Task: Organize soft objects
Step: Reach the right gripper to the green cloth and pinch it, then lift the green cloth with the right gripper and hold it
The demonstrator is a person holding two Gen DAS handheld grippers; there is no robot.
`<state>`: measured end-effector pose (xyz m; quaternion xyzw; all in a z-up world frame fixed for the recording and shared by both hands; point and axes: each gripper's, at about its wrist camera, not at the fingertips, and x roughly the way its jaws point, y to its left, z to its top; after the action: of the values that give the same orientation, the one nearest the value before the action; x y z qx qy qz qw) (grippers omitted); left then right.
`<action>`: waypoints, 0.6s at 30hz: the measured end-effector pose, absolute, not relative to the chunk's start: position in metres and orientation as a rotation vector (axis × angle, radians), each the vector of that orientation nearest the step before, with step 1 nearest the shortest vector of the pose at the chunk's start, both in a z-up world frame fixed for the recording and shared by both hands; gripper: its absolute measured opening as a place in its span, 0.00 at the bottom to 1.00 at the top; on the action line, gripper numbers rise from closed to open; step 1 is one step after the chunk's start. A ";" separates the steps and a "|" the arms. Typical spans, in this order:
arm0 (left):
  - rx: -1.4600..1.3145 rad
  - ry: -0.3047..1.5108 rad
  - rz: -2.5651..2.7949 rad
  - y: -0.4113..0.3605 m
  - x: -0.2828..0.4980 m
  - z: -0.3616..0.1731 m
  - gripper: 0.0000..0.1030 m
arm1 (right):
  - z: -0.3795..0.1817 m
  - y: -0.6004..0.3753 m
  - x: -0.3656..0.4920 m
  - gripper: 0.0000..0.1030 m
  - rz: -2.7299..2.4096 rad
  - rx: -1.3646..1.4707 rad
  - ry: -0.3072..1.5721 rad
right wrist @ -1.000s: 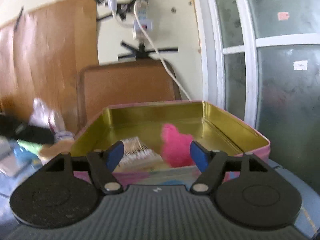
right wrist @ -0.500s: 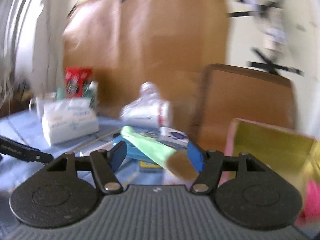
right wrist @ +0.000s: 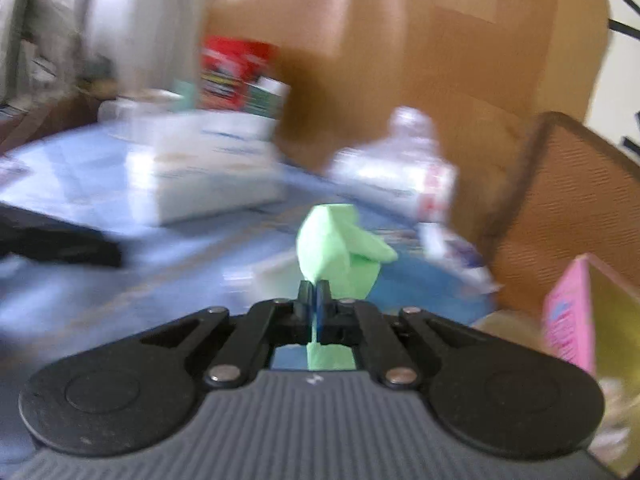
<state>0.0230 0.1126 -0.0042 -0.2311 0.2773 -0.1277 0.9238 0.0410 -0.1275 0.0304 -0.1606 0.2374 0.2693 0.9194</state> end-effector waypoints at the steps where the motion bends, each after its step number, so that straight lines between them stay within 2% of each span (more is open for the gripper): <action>1: -0.489 0.571 -0.269 0.115 0.024 -0.005 0.79 | 0.030 -0.126 0.024 0.04 0.607 -0.298 0.493; 8: -0.462 0.579 -0.262 0.110 0.024 -0.005 0.79 | 0.005 -0.102 -0.028 0.07 0.779 -0.287 0.509; 10: -0.448 0.577 -0.257 0.108 0.024 -0.005 0.79 | -0.001 -0.100 -0.028 0.16 0.778 -0.285 0.518; 12: -0.444 0.579 -0.257 0.108 0.024 -0.005 0.79 | -0.005 -0.104 -0.024 0.39 0.776 -0.242 0.535; 18: -0.465 0.593 -0.263 0.110 0.028 -0.007 0.79 | -0.010 -0.117 -0.021 0.47 0.764 -0.126 0.546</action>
<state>0.0277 0.1096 -0.0069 -0.2266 0.2888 -0.1278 0.9214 -0.0209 -0.1165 -0.0101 -0.0607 0.2628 0.3680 0.8899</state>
